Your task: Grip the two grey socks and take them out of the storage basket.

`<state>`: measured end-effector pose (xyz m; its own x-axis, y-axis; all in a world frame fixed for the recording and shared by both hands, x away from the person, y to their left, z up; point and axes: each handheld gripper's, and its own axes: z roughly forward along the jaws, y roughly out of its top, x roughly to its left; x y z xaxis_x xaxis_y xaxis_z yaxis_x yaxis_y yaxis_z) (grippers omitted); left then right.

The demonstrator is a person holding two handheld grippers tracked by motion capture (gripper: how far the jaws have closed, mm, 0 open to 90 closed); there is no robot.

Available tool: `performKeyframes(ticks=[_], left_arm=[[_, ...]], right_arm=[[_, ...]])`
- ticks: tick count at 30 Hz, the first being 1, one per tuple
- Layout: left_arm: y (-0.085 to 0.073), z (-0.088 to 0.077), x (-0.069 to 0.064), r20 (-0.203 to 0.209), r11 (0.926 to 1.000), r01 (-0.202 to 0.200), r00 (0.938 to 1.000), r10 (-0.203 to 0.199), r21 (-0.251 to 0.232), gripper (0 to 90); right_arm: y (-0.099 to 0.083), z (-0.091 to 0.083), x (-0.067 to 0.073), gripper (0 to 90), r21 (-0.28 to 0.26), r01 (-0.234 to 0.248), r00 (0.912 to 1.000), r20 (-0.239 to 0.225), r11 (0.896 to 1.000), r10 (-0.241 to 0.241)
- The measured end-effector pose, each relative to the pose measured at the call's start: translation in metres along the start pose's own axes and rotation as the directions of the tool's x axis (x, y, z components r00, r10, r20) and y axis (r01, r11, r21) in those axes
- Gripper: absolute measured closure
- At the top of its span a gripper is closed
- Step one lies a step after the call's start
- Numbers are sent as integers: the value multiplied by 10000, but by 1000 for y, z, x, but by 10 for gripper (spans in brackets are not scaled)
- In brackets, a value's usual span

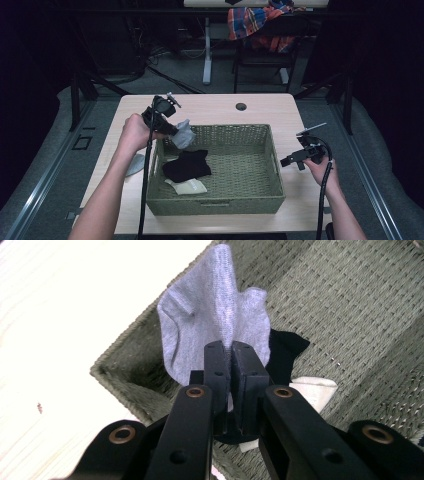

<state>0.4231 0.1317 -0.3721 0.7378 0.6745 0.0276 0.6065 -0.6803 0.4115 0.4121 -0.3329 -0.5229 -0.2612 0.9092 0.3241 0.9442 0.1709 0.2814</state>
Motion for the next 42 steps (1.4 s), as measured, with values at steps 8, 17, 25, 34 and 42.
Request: performKeyframes(ticks=[8,17,25,34,42], left_arm=[[10,-23,8,-329,9996,50,9994,-60,-289,865],[17,-40,19,-702,9988,214,9972,-245,-443,865],[17,-47,35,-1056,9971,656,9920,-694,-392,865],[7,-54,61,-1554,9892,1443,9770,-1463,-245,865],[-16,-58,86,-1812,9729,2304,9561,-2303,-206,866]], right_arm=[[0,0,0,97,-38,-15,10000,11,10000,15],[0,0,0,97,-50,-71,10000,9,10000,71],[0,0,0,97,-40,-62,10000,17,10000,62],[0,0,0,97,-38,-48,10000,-9,10000,48],[1,0,-2,97,66,-19,10000,-38,10000,20]])
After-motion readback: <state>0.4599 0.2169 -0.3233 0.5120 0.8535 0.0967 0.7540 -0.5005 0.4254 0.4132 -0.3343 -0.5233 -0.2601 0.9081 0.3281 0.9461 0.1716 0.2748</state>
